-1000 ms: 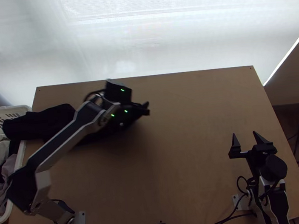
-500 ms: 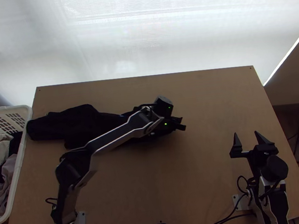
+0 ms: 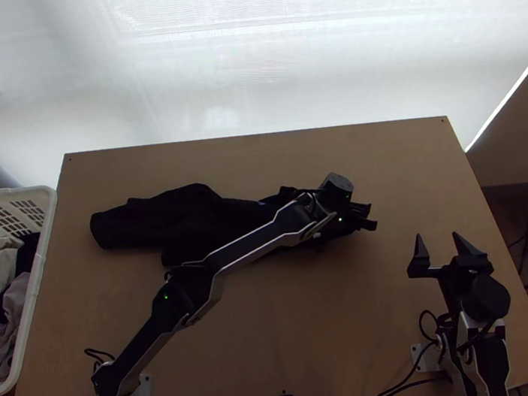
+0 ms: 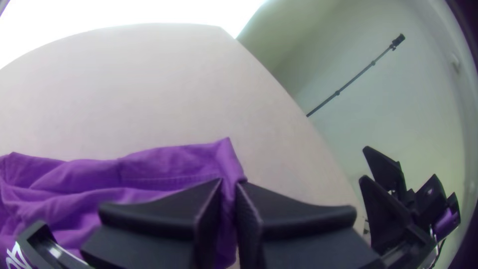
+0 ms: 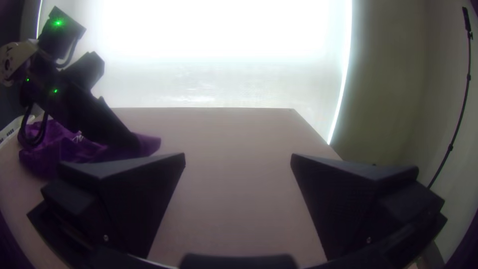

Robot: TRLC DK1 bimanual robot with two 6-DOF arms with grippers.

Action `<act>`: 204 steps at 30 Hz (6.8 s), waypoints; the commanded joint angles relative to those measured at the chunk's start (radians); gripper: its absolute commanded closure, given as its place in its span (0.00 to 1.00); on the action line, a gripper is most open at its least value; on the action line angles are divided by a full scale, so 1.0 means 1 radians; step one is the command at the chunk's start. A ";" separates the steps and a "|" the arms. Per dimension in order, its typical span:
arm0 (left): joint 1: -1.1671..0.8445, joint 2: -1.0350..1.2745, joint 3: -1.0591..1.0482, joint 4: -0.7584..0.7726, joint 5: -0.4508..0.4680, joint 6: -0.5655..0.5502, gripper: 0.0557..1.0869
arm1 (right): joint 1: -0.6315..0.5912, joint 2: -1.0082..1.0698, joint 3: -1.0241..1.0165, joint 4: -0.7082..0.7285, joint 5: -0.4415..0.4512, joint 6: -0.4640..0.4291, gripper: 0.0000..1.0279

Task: Fold the t-shirt

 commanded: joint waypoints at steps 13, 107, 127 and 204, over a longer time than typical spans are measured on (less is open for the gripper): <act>0.194 -0.375 -0.005 -0.280 0.106 0.132 0.04 | -0.054 -0.015 0.003 0.018 0.006 0.004 0.04; 1.333 -1.242 -1.220 0.093 0.161 0.275 0.04 | 0.938 2.210 1.824 -0.592 -0.270 -0.418 0.28; 1.330 -1.214 -1.193 0.096 0.163 0.266 0.04 | 0.694 2.046 1.890 -0.626 -0.506 -0.191 0.97; 1.192 -0.429 -0.618 -0.393 0.127 0.563 0.45 | 0.374 1.776 1.441 -0.529 -0.508 -0.110 0.97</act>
